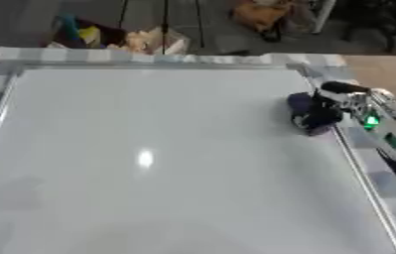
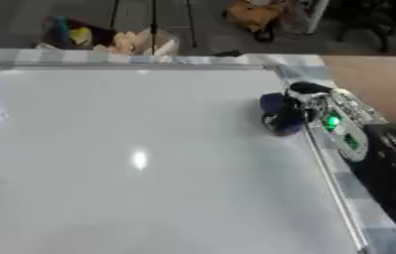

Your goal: Wipe the whiteboard clean with a brush.

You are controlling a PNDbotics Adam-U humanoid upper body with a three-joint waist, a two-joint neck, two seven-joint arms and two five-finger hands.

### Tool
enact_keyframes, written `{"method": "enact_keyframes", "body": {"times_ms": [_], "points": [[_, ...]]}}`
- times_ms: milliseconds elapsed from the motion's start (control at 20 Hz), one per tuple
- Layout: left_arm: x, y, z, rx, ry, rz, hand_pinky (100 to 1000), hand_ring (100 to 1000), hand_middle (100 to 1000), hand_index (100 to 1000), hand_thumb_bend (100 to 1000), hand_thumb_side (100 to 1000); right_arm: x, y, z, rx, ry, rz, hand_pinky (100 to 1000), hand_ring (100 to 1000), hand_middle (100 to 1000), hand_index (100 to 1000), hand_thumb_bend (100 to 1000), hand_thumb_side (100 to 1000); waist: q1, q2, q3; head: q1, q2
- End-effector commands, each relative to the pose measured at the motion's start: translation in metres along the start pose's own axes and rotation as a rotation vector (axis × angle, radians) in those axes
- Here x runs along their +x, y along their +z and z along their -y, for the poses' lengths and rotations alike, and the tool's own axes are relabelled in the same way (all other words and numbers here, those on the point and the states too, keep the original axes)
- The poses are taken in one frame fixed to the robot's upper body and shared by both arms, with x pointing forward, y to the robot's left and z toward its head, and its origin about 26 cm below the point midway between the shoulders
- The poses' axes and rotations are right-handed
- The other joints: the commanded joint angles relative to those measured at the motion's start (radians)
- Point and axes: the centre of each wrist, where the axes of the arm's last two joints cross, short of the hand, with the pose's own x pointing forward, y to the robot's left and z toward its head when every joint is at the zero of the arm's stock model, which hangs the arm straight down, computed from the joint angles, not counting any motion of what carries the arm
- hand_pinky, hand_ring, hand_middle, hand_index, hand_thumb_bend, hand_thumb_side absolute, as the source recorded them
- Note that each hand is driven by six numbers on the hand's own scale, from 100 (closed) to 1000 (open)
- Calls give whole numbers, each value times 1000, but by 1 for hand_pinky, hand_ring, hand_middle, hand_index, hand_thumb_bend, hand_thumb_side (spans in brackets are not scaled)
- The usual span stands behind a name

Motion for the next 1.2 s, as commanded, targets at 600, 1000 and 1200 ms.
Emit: {"method": "enact_keyframes", "body": {"times_ms": [600, 1000, 1200], "points": [[5, -3, -1, -10, -9, 21, 367, 711, 556, 610, 100, 942, -16, 7, 18, -58, 23, -55, 465, 568, 250, 423, 100, 544, 2, -26, -5, 1, -9], [5, -4, -1, -14, -8, 19, 367, 713, 557, 609, 100, 943, -4, 9, 18, -61, 72, -16, 466, 570, 255, 427, 100, 546, -1, -26, -5, 0, -9], [5, -4, -1, -15, -5, 20, 367, 713, 557, 609, 101, 942, 8, 11, 21, -62, 112, 12, 467, 571, 258, 431, 100, 545, -3, -29, -2, -4, -8]]}}
